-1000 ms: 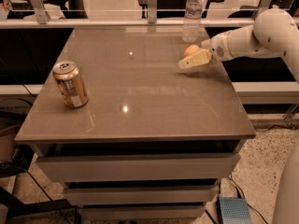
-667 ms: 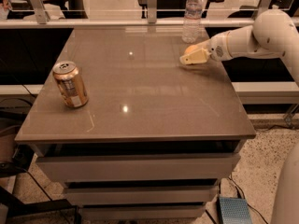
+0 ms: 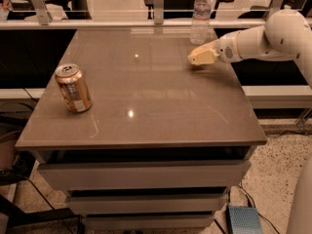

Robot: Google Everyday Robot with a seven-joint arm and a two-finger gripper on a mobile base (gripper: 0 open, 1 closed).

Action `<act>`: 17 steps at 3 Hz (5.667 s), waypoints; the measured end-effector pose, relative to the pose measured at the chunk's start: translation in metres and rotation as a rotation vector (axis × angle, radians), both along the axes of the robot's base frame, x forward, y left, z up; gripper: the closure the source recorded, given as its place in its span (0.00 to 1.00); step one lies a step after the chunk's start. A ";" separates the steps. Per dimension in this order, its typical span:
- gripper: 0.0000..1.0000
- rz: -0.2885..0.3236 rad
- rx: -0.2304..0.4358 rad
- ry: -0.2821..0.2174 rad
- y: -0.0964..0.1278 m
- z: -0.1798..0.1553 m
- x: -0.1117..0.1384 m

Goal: Move orange near orange can

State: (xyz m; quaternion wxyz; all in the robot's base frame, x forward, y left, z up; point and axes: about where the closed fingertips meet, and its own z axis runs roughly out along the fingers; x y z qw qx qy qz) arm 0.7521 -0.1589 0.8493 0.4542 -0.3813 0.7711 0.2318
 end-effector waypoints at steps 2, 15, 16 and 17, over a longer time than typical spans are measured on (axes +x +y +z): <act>1.00 0.175 0.146 -0.012 0.083 0.044 -0.047; 0.13 0.597 0.301 0.130 0.292 -0.006 -0.182; 0.00 0.604 0.305 0.128 0.292 -0.004 -0.184; 0.00 0.604 0.305 0.127 0.292 -0.003 -0.184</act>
Offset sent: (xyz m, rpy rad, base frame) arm -0.0867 0.1267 0.0798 0.2252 -0.0320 0.2820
